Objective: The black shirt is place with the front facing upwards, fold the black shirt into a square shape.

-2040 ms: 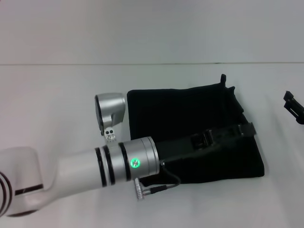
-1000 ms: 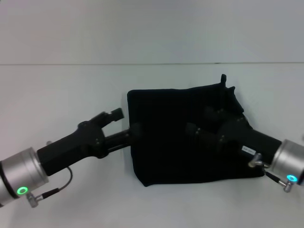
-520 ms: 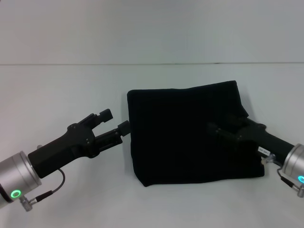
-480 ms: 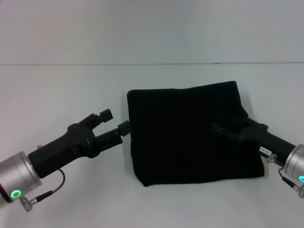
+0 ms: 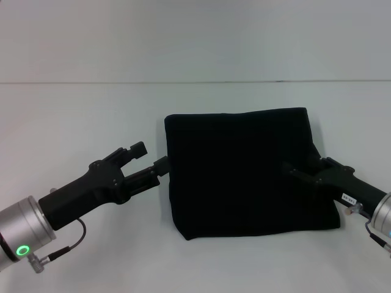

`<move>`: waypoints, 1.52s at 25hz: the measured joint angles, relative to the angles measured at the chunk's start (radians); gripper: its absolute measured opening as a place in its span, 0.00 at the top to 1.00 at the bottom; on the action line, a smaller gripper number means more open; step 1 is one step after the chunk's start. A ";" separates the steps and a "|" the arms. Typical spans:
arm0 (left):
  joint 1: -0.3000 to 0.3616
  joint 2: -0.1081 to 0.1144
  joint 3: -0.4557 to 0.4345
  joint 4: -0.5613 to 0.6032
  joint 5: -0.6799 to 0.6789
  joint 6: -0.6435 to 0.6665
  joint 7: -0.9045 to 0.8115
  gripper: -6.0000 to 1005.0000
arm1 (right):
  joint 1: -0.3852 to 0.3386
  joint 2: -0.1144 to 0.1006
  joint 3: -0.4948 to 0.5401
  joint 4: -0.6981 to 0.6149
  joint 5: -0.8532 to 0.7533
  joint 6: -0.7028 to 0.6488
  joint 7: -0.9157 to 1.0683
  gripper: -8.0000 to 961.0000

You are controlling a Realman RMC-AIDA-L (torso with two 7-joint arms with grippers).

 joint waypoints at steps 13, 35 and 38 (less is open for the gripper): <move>-0.019 0.036 0.008 0.001 0.007 0.010 -0.272 0.06 | -0.144 -0.004 0.050 -0.136 -0.012 -0.299 -0.052 0.13; -0.098 0.107 0.077 0.033 0.125 -0.101 -0.647 0.06 | -0.277 -0.002 0.094 -0.145 -0.134 -0.396 -0.372 0.13; -0.097 0.111 0.080 0.063 0.141 -0.102 -0.599 0.06 | -0.267 -0.002 0.102 -0.144 -0.133 -0.392 -0.368 0.13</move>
